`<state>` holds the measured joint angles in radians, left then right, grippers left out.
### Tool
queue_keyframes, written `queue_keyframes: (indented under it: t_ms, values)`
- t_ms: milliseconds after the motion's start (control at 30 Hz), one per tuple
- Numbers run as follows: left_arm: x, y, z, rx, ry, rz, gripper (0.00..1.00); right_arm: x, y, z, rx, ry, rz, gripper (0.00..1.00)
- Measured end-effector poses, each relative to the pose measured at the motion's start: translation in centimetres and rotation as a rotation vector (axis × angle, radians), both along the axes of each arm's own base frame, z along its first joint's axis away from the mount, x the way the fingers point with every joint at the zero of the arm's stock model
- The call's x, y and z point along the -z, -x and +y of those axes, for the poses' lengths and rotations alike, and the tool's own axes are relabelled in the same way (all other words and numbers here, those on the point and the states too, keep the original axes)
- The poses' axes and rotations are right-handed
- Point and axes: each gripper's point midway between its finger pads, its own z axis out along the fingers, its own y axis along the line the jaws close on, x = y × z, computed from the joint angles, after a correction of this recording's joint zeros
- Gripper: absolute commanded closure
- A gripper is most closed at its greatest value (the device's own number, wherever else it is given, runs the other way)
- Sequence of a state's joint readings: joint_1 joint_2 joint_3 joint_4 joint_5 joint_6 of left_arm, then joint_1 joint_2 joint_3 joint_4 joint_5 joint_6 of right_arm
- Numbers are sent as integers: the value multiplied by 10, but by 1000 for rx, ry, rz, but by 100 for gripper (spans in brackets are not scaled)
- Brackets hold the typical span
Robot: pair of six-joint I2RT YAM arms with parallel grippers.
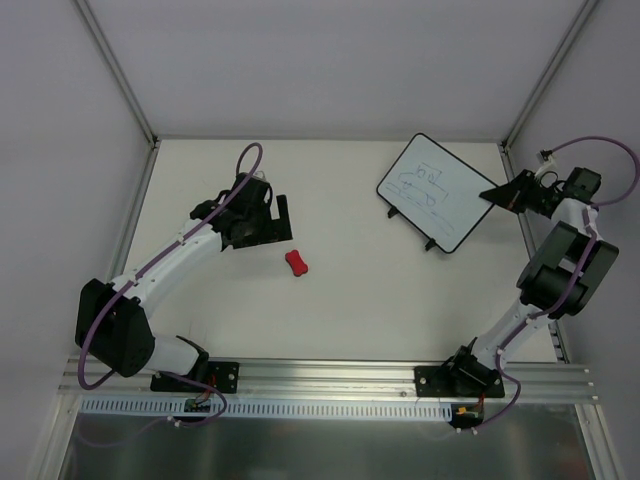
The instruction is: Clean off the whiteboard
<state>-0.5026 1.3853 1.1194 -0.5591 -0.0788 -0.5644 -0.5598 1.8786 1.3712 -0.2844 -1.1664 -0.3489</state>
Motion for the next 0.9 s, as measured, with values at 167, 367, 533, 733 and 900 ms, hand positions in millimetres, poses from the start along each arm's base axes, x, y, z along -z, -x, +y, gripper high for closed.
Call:
queue_keyframes:
  t_ms: [167,367,533,733,900]
  values:
    - [0,0,0,7,-4,-2,1,3,4,4,-21,-19,-14,100]
    - [0,0,1,25,-16,-7,1,17,21,11,-36,-41,-23,100]
    - [0,0,1,31,-21,-8,1,20,35,19,-38,-35,-27,100]
    - [0,1,0,47,-18,-6,1,20,54,33,-30,-20,-23,100]
    - [2,2,-2,58,-13,1,1,16,68,44,-21,8,-23,100]
